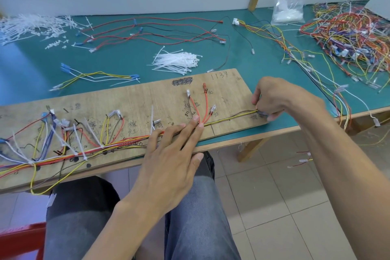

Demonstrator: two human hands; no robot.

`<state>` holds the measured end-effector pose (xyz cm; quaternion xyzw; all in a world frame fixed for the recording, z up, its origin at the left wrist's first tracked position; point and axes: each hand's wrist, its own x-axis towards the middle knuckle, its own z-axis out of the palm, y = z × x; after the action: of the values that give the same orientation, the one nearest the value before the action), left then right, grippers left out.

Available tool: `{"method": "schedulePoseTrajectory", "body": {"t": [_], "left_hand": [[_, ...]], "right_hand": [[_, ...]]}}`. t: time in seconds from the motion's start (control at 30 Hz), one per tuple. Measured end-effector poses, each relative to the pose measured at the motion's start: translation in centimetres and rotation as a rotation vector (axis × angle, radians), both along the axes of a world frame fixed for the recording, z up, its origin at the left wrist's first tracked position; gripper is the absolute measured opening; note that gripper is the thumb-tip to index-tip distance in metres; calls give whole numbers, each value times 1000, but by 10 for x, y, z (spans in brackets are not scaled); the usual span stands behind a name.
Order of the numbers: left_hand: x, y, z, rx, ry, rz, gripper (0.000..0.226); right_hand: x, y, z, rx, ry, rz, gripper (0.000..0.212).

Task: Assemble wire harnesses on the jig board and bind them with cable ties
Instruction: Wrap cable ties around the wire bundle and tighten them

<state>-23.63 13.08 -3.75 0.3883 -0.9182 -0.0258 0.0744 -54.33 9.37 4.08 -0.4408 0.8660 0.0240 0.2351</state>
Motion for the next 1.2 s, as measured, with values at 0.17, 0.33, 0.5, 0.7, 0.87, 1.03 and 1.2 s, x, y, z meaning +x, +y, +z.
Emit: {"method": "schedulePoseTrajectory", "body": {"t": [0.17,0.33,0.5,0.7,0.87,1.03,1.2], "left_hand": [[-3,2,-1,-15,-7,31,59],[-3,2,-1,-17,-10,25,57],[-3,2,1,-19,-14,23,57],[-4,5,4,-22,3,33,57],[-6,5,12,-34,-16,28,55],[-5,-1,20,34,0,-1,52],[-2,-9,26,74,16,0,59]], "right_hand": [[-10,25,1,-249,-284,-36,26],[-23,62,-13,-532,-502,62,37],[-19,71,-30,-636,-330,144,17],[-26,62,-34,-661,-144,224,17],[-25,65,-40,-739,10,441,17],[-27,55,-2,-453,-91,405,31],[13,9,28,-610,-194,373,39]]}}
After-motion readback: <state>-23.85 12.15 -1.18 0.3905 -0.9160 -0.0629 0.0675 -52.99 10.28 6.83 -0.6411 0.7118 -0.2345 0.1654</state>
